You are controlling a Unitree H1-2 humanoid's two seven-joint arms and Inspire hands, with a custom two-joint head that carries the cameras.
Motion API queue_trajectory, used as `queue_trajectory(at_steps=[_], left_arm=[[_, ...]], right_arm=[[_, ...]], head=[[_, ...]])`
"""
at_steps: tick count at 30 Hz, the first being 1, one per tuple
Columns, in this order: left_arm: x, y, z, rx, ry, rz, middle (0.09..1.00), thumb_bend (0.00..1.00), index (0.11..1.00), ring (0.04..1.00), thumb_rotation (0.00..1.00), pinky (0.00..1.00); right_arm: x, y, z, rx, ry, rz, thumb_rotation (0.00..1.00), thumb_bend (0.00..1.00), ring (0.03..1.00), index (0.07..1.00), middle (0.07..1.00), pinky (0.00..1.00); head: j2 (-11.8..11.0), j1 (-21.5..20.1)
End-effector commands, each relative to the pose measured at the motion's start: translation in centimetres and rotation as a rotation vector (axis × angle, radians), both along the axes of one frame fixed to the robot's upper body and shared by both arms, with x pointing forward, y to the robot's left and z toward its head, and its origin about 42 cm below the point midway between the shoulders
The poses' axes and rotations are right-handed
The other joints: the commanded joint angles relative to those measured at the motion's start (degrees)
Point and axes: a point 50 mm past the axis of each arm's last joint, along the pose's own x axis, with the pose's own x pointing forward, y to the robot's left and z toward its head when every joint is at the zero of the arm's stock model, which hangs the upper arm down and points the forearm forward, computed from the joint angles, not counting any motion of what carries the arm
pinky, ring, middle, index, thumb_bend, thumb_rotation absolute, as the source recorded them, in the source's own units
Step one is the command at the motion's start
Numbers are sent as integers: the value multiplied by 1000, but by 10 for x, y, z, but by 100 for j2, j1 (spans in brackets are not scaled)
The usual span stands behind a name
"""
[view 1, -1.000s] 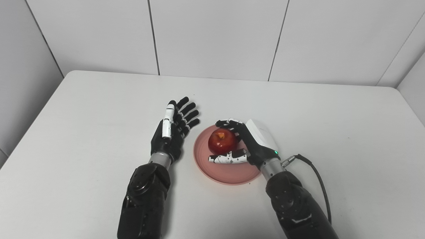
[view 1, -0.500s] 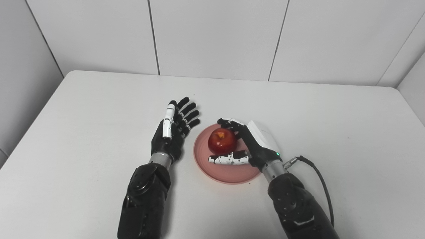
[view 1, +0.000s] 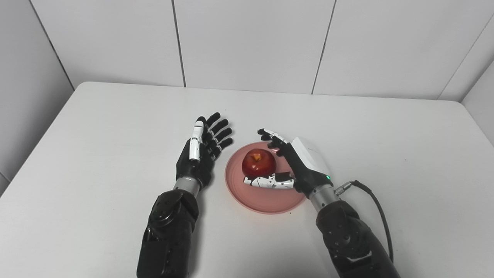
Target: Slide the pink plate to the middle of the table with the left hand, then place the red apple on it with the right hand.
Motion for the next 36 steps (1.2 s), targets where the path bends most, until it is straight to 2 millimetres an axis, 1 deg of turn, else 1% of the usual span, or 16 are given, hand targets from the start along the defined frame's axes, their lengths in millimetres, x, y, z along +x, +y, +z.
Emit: queue_trajectory(at_steps=[1, 5, 8, 11, 15, 19, 23, 27, 34, 36], left_arm=[[3, -3, 5, -3, -1, -13, 840, 355, 832, 831, 1000, 813], [3, -4, 5, -2, -2, -13, 838, 355, 831, 831, 1000, 811], [3, -3, 5, 3, -5, -14, 840, 353, 829, 833, 1000, 812], [3, -2, 5, 0, -4, -14, 841, 355, 832, 832, 1000, 809], [3, -2, 5, 0, -6, -17, 842, 356, 834, 832, 1000, 812], [3, -1, 5, 3, -8, -16, 841, 356, 833, 828, 1000, 805], [3, -1, 5, 7, -8, -17, 840, 358, 831, 828, 1000, 807], [3, 0, 4, 2, -7, -17, 841, 359, 830, 828, 1000, 813], [3, 2, 3, 2, -16, -25, 847, 360, 837, 834, 1000, 821], [3, 2, 3, 2, -16, -25, 848, 360, 836, 835, 1000, 826]], right_arm=[[3, -1, 28, 28, -143, 26, 526, 1000, 772, 847, 819, 696], [3, -5, 35, 39, -170, 23, 536, 1000, 787, 845, 825, 712], [2, -10, 46, 53, -178, 16, 536, 1000, 789, 848, 829, 714], [0, -17, 56, 69, -163, 23, 538, 1000, 802, 876, 851, 725], [0, -26, 61, 95, -163, 19, 556, 1000, 808, 886, 857, 727], [0, -39, 67, 134, -186, -18, 614, 1000, 858, 899, 885, 778], [-1, -50, 69, 175, -213, -71, 636, 1000, 868, 899, 885, 795], [2, -63, 70, 194, -250, -138, 702, 1000, 856, 894, 868, 785], [5, -85, 70, 237, -266, -244, 760, 1000, 858, 891, 863, 788], [4, -89, 69, 246, -268, -270, 786, 1000, 839, 885, 850, 775]], head=[[0, 3], [-13, -6], [-16, -30], [-21, -45], [-30, -49], [-42, -56], [-60, -82], [-69, -95], [-100, -129], [-109, -141]])
